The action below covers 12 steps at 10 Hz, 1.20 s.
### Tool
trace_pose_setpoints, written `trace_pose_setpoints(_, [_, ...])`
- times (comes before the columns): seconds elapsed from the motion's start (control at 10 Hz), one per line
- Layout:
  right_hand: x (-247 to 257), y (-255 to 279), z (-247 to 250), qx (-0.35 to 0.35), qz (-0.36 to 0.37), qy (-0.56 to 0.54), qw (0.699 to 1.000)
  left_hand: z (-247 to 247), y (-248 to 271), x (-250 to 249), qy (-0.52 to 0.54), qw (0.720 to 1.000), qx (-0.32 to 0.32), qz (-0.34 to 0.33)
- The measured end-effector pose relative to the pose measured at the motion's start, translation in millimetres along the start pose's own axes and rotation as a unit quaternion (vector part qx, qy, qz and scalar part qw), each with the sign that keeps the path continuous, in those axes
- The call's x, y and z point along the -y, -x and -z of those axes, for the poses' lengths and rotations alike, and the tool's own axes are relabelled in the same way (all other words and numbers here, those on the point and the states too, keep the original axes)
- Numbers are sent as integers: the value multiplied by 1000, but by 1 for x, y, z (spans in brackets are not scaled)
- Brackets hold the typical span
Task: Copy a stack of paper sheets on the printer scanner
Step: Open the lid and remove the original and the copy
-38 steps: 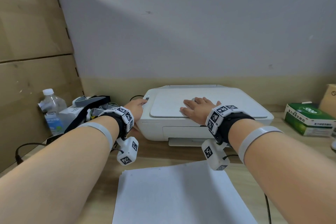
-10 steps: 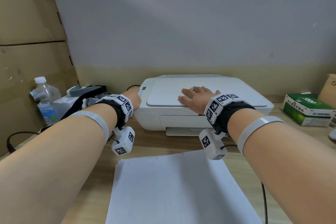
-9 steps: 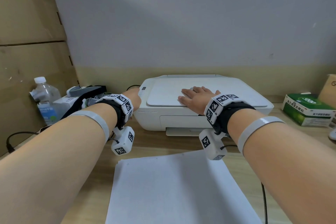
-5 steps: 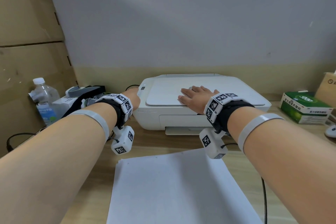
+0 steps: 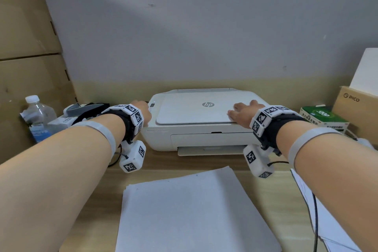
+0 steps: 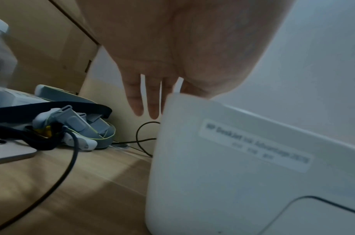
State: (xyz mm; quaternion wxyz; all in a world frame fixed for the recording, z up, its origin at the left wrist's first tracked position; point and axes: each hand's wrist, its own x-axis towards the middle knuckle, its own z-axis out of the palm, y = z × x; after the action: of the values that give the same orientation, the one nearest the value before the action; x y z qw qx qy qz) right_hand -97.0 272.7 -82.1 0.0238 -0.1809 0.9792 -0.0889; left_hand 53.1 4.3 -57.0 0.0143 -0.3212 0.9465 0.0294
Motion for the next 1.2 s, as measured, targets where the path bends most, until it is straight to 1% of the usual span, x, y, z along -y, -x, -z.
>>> trace_pose_setpoints(0.1, [-15, -1, 1, -28, -28, -24, 999, -1, -2, -10, 19, 999, -25, -31])
trace_pose_setpoints(0.2, [-19, 6, 6, -33, -51, -21, 998, -4, -5, -21, 89, 995, -34, -34])
trace_pose_setpoints(0.3, [-21, 11, 17, -46, -64, 5, 997, -4, -1, -31, 160, 986, -28, -31])
trace_pose_setpoints(0.4, [-27, 11, 25, -73, -75, -69, 992, -6, -1, -36, 254, 966, -49, -9])
trace_pose_setpoints(0.5, [-33, 10, 36, -99, -98, -200, 970, -5, 0, -40, 411, 910, -54, 32])
trace_pose_setpoints(0.6, [-37, 9, 49, -106, -113, -287, 945, 0, 0, -43, 508, 860, -47, 31])
trace_pose_setpoints(0.7, [-41, 5, 63, -124, -116, -366, 915, 16, -3, -44, 551, 832, -59, 29])
trace_pose_setpoints(0.8, [-45, -12, 84, -198, -99, -403, 888, 34, -7, -46, 551, 825, -127, 17])
trace_pose_setpoints(0.9, [-44, -29, 104, -248, -72, -470, 844, 60, -12, -53, 657, 740, -126, 67])
trace_pose_setpoints(1.0, [-46, -59, 114, -242, -45, -544, 802, 72, -26, -54, 664, 735, -130, 54])
trace_pose_setpoints(1.1, [-42, -86, 118, -205, -34, -563, 800, 76, -54, -54, 669, 731, -132, 41])
trace_pose_setpoints(1.2, [-25, -86, 119, -155, -25, -528, 834, 70, -94, -54, 670, 728, -141, 37])
